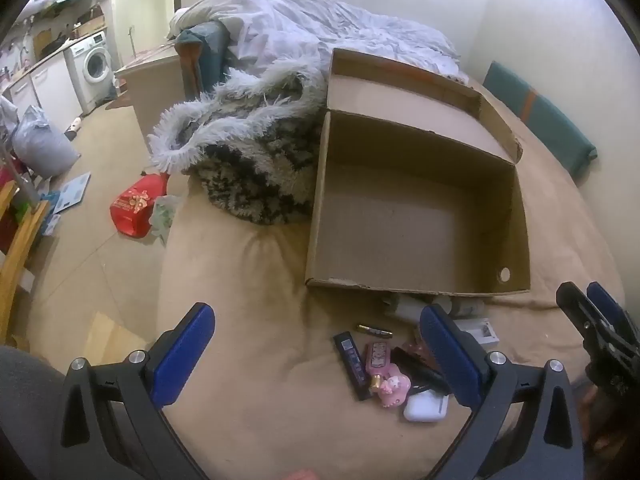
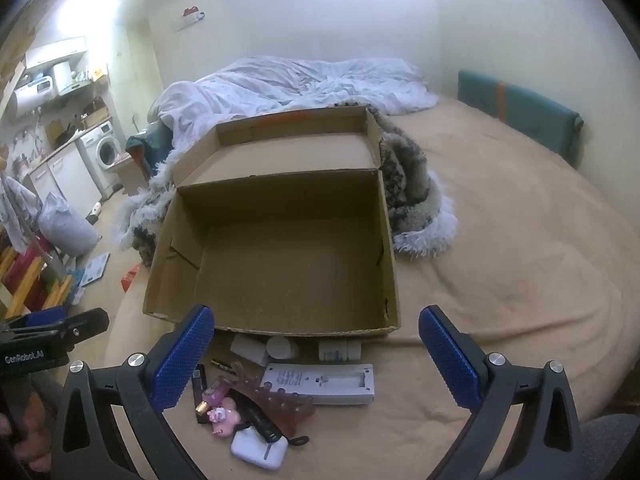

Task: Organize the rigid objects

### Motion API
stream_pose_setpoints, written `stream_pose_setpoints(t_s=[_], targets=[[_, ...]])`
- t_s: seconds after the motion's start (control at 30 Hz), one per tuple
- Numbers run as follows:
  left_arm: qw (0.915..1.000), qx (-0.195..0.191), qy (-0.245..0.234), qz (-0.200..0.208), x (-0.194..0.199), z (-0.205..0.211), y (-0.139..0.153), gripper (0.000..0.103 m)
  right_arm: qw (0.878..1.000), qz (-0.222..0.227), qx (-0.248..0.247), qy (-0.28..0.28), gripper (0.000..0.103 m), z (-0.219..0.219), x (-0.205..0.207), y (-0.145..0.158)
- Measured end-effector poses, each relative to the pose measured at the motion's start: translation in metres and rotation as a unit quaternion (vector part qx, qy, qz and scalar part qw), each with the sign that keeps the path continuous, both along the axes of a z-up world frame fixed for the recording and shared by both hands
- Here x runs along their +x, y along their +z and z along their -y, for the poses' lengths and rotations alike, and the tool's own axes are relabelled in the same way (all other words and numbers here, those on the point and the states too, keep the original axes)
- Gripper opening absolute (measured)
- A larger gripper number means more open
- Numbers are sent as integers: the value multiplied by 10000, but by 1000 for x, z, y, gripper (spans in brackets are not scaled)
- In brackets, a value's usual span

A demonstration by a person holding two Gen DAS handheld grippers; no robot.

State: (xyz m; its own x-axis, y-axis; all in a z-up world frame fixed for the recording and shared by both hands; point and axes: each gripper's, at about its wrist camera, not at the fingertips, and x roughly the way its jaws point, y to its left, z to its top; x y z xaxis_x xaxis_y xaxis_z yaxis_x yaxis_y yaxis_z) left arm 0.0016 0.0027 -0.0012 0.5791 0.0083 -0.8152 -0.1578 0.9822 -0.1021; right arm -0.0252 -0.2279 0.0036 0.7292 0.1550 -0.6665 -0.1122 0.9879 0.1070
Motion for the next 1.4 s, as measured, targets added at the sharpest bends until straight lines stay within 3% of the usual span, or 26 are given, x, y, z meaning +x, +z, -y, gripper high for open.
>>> stream_pose_setpoints(t_s=[0.83, 1.4], targets=[[10000, 15, 44, -49, 0, -1, -4, 102, 10000, -41, -20, 41, 103, -2, -1, 0], [9996, 218, -65, 184, -3, 9, 6, 102, 9999, -123, -36, 55, 103, -2, 0, -2]])
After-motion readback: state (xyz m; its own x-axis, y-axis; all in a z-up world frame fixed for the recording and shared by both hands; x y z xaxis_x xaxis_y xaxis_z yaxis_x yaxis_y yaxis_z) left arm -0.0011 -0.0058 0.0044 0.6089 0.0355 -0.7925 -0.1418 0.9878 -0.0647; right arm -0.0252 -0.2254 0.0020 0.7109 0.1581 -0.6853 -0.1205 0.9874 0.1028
